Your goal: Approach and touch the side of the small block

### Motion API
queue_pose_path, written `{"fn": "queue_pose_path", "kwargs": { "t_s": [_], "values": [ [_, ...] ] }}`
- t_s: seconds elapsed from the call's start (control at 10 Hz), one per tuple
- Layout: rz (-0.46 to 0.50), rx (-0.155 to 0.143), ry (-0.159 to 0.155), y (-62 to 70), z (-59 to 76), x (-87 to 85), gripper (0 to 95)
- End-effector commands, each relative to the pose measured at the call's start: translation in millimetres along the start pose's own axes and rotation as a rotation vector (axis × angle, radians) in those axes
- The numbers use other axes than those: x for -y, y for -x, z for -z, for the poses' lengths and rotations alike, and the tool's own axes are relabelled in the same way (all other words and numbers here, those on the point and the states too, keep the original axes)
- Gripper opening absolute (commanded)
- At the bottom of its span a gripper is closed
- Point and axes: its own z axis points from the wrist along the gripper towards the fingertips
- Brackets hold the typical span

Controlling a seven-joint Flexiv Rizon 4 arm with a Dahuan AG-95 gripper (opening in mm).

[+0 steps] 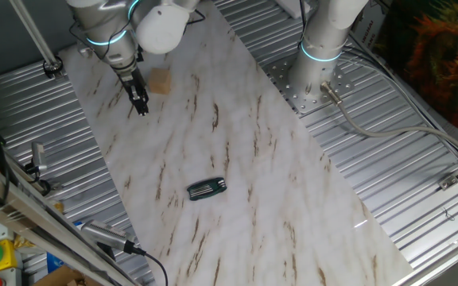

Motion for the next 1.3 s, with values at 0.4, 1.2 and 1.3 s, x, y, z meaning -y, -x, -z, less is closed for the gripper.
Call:
{"fn": "queue_pose_path", "kwargs": {
  "t_s": [0.4,1.2,1.3],
  "values": [
    [0.006,0.001,0.003,1.1,-1.6,-1.2,76.0],
    [0.024,0.001,0.010,0.6,-1.9,-0.9,76.0],
    [0.022,-0.001,0.017,0.2,-2.5,-0.4,76.0]
  ]
}}
